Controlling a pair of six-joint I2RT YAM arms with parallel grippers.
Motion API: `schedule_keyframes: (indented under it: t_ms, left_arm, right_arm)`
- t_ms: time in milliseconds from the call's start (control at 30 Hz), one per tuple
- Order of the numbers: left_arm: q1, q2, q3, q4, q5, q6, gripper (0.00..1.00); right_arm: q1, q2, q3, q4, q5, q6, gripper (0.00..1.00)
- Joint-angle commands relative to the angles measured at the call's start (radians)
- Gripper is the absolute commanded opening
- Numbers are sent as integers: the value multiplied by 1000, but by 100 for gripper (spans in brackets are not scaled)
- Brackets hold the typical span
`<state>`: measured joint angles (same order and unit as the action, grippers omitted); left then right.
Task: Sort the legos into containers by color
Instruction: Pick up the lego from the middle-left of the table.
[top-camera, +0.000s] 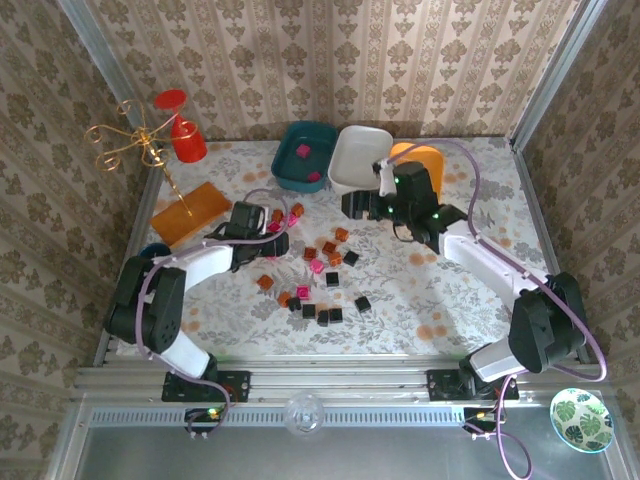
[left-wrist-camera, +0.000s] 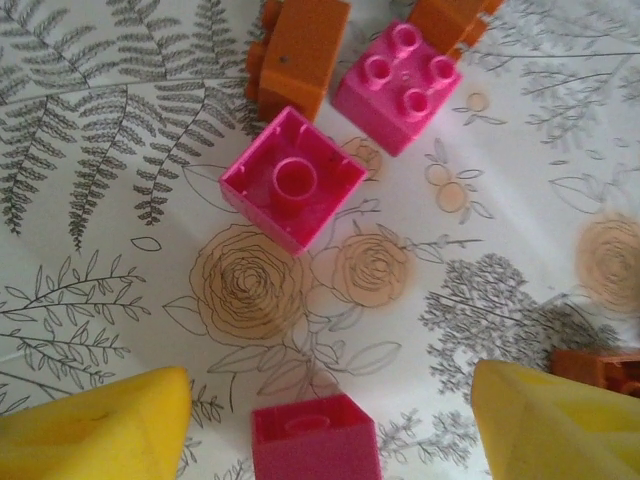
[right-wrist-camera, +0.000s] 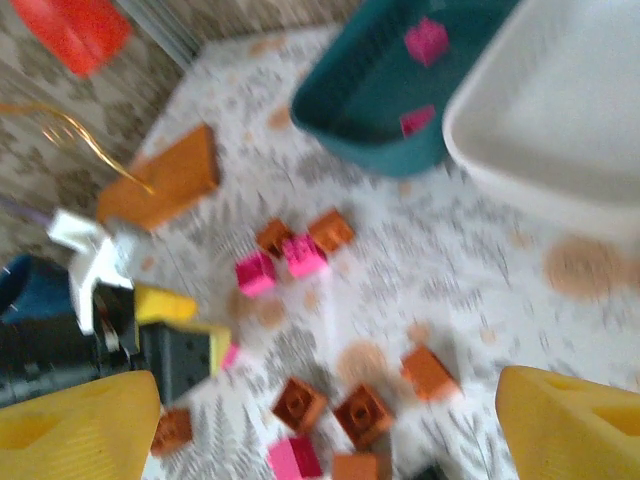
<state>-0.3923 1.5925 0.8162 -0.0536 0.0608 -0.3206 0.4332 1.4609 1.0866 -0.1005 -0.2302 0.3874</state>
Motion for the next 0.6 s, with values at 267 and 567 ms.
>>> schedule_keyframes:
  t_ms: [267, 567]
  left_arm:
    - [-42, 109, 81, -76, -84, 23, 44]
    - [-59, 76, 66, -64, -108, 11, 35]
  right_arm:
    - [6, -87, -105, -10, 62, -11, 90]
    - [6, -159, -171, -12, 75, 3, 91]
